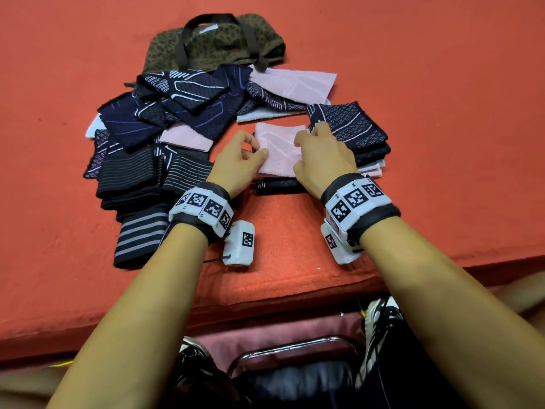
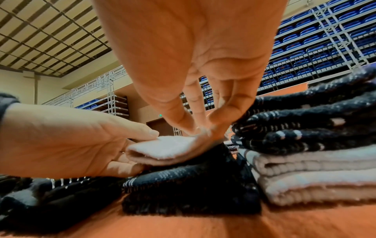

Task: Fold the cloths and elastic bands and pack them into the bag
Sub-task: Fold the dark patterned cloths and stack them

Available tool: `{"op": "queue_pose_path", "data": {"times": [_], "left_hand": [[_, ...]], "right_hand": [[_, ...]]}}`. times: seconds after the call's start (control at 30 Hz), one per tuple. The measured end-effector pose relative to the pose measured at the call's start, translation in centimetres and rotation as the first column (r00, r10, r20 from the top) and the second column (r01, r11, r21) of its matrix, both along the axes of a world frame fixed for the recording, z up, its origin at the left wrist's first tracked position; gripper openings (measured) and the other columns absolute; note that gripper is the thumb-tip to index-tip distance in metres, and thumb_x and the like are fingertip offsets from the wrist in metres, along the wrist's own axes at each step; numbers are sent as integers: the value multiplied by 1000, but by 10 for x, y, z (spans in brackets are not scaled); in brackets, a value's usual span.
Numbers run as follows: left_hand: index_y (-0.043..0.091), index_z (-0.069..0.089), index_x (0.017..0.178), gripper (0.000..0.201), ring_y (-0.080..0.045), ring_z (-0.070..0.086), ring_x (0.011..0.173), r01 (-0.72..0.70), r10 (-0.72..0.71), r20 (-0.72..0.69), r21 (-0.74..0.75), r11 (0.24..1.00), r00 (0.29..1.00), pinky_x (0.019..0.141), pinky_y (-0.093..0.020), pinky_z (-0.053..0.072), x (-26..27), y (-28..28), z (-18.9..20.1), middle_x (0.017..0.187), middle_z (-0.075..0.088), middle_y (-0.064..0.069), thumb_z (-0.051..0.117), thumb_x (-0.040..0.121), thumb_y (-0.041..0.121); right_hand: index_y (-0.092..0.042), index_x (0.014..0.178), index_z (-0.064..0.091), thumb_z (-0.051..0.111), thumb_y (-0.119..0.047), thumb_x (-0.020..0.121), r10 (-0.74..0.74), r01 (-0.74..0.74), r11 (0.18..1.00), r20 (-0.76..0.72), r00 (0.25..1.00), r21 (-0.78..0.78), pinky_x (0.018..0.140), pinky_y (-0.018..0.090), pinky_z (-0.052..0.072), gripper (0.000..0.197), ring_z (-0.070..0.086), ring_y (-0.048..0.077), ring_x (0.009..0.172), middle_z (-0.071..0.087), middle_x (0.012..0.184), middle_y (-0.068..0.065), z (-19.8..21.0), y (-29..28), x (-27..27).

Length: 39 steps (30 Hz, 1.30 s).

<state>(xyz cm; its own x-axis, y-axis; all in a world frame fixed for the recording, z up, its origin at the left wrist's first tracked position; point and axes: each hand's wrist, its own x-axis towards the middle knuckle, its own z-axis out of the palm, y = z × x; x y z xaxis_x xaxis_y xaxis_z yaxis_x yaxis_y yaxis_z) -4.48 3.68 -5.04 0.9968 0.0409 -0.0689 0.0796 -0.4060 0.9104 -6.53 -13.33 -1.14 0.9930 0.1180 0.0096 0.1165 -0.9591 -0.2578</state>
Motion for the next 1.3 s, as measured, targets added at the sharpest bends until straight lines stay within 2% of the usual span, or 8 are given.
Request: {"op": "queue_pose_path", "data": {"times": [0.1, 0.2, 0.37, 0.67, 0.87, 1.0, 1.1, 1.3], "left_hand": [[35, 53, 84, 17, -19, 55, 61, -21, 21, -4, 30, 999, 1000, 62, -38, 48, 2, 0, -4, 70, 56, 1, 68, 78, 39], [26, 52, 94, 21, -14, 53, 59, -26, 27, -11, 55, 998, 1000, 57, -30, 45, 4, 0, -8, 71, 55, 3, 70, 84, 28], [20, 51, 102, 28, -11, 52, 59, -16, 14, 15, 156, 988, 1000, 54, -29, 45, 6, 0, -13, 70, 54, 5, 72, 84, 21], [29, 63, 112, 33, -12, 46, 68, 86, -132, 107, 360, 929, 985, 79, -36, 47, 7, 4, -11, 73, 49, 7, 68, 81, 18], [29, 64, 118, 38, -16, 55, 80, 131, -159, 39, 394, 910, 987, 83, -33, 50, 7, 8, 3, 80, 57, 7, 65, 83, 14], [28, 62, 109, 27, -16, 60, 80, 119, -134, 3, 435, 893, 991, 73, -23, 49, 10, 17, 22, 85, 61, 6, 59, 86, 13], [33, 57, 101, 27, -20, 64, 86, 86, -101, 9, 460, 884, 995, 81, -30, 51, 13, 30, 36, 87, 65, 5, 54, 86, 12], [16, 65, 115, 28, -22, 62, 98, -11, -21, 50, 578, 816, 999, 86, -28, 46, 19, 63, 63, 104, 68, -4, 57, 87, 13]], "right_hand": [[-17, 122, 58, 57, -19, 87, 70, -69, 997, -22, 997, 33, 85, 43, 49, 35, 58, 38, 103, 47, 125, 10, -2, 2, 2], [-18, 126, 56, 61, -29, 86, 131, -130, 991, -96, 987, 19, 91, 45, 50, 42, 54, 34, 113, 48, 125, 8, -10, 5, 1], [-16, 128, 52, 59, -25, 88, 147, -147, 989, -111, 983, 6, 87, 42, 46, 42, 43, 30, 119, 44, 127, 6, -26, 6, 0], [-16, 127, 43, 56, -15, 86, 146, -153, 985, -80, 986, -81, 70, 39, 40, 43, 43, 32, 114, 40, 127, 10, -31, 13, 0], [-12, 125, 52, 51, -21, 90, 172, -185, 975, -113, 979, -121, 85, 41, 44, 36, 46, 34, 120, 50, 126, 13, -5, 23, 12], [-13, 116, 59, 54, -26, 90, 223, -237, 967, -136, 965, -92, 79, 36, 45, 30, 57, 33, 113, 61, 119, 12, 19, 44, 25], [-15, 99, 60, 54, -22, 89, 279, -293, 953, -161, 947, -77, 73, 33, 46, 13, 62, 33, 104, 62, 105, 12, 33, 63, 36], [-11, 104, 60, 53, -14, 83, 345, -357, 932, -152, 926, -63, 65, 31, 41, 22, 62, 34, 94, 65, 108, 17, 41, 92, 59]]}}
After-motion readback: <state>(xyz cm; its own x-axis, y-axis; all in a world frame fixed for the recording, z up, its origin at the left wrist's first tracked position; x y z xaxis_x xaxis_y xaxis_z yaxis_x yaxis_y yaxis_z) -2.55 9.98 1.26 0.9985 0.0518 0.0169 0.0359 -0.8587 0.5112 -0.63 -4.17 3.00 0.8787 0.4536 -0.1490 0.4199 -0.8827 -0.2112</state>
